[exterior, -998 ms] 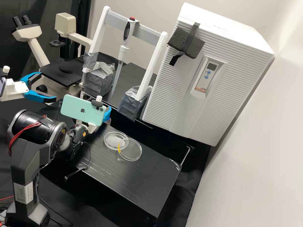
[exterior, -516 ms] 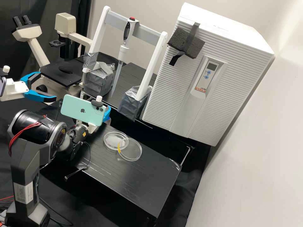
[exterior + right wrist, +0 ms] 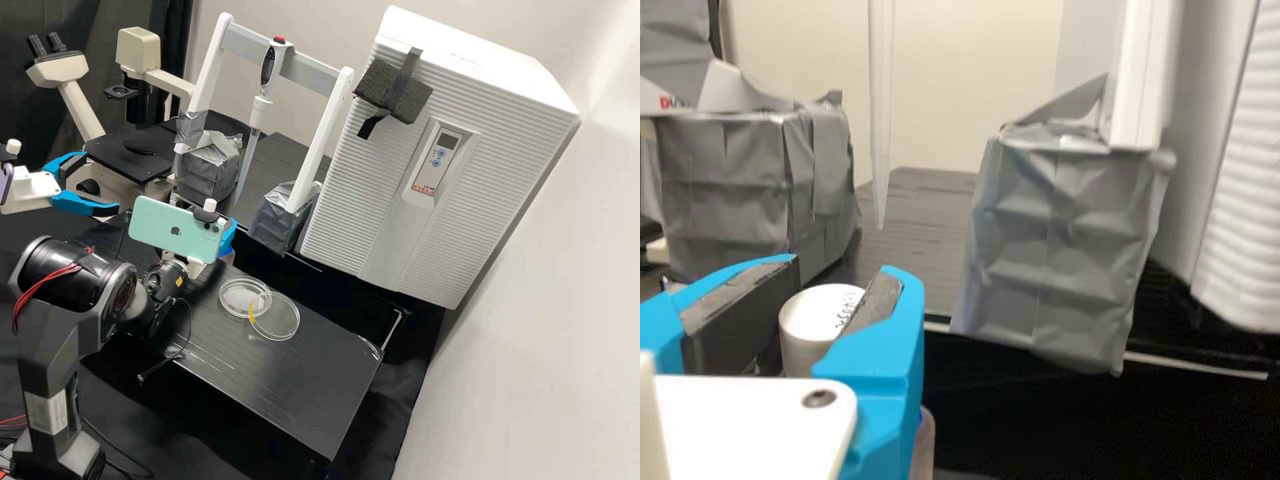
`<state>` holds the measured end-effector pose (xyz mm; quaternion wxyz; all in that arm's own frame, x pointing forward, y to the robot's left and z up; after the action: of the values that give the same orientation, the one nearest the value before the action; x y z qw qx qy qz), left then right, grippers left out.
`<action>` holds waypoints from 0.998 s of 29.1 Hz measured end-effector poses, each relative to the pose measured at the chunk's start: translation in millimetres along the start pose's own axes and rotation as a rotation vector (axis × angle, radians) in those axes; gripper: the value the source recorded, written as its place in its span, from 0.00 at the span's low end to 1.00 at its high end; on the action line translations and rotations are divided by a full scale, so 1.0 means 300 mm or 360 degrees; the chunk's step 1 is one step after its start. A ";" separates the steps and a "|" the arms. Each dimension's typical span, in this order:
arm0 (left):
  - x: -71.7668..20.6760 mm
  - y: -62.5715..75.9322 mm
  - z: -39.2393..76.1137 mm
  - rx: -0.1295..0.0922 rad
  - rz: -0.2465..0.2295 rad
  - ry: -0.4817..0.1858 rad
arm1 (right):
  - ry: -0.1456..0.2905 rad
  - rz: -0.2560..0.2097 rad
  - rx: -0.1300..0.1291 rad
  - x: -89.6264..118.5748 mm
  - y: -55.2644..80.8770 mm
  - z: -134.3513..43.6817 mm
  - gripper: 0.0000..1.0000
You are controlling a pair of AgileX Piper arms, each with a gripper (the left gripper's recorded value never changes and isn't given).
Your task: Open the bottle
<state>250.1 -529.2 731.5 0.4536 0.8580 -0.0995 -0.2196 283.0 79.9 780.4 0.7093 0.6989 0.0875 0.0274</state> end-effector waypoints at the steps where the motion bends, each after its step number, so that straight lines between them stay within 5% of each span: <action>1: 0.000 0.000 0.000 0.0000 0.0000 0.0001 | 0.0000 0.0011 0.0000 -0.001 0.006 0.000 0.00; 15: 0.000 0.000 0.001 -0.0002 0.0000 0.0001 | 0.0058 0.0087 0.0011 -0.063 0.045 -0.019 0.00; 24: 0.016 0.016 0.003 0.0000 0.0035 -0.0006 | 0.0049 0.0054 0.0018 -0.211 0.038 -0.006 0.00; 29: 0.028 0.028 0.015 0.0000 0.0059 -0.0028 | 0.0104 0.0030 0.0014 -0.281 0.028 -0.020 0.00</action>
<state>255.7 -540.4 733.7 0.4567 0.8540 -0.1195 -0.2188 200.0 72.5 796.0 0.7027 0.7015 0.1043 0.0565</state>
